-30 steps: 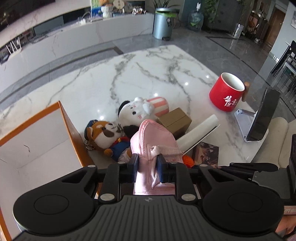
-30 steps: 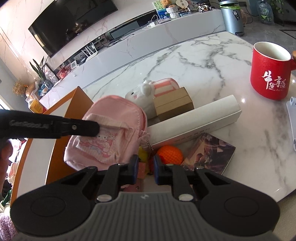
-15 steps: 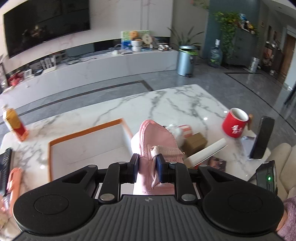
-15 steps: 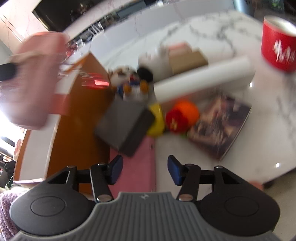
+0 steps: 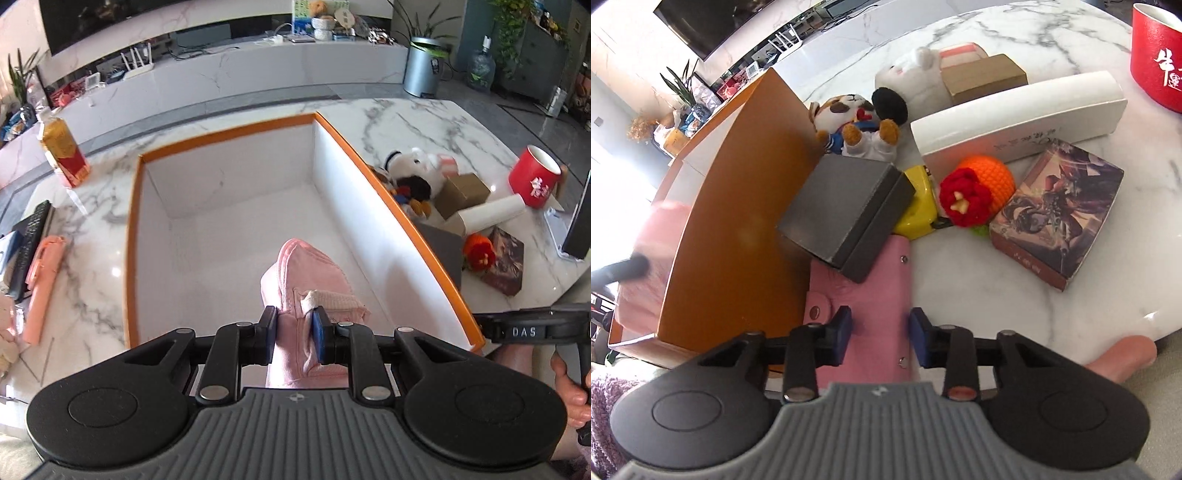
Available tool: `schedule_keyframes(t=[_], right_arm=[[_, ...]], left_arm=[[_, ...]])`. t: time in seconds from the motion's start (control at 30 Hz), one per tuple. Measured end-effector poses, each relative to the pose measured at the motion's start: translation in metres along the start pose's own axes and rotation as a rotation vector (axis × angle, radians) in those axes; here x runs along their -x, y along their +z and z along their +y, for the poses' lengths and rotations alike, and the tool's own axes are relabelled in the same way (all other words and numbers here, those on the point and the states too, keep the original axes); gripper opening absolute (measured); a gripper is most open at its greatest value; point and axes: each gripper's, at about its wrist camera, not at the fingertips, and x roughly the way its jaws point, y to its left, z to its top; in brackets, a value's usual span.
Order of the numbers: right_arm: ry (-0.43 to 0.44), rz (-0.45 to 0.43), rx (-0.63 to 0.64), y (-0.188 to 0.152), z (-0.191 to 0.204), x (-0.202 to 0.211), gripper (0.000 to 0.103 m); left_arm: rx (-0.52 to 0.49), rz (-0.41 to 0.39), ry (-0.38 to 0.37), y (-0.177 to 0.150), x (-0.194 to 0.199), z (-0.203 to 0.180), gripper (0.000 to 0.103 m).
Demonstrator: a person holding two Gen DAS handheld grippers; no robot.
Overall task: Organize objects
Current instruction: 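Carry the pink backpack toward the orange box with left while right grasps the pink wallet, then lower the backpack into the orange box with left while right lifts the pink wallet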
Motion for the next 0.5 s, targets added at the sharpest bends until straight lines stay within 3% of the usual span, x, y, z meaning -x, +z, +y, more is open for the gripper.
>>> schedule_keyframes(t=[0.23,0.5], right_arm=[[0.100,0.002,-0.091,0.000,0.000,0.012,0.017],[0.204,-0.001,-0.122,0.003,0.023,0.015,0.020]], left_arm=[[-0.013,0.013,-0.094,-0.011,-0.006,-0.007,0.023],[0.024,0.017,-0.161,-0.018,-0.009,-0.004,0.023]])
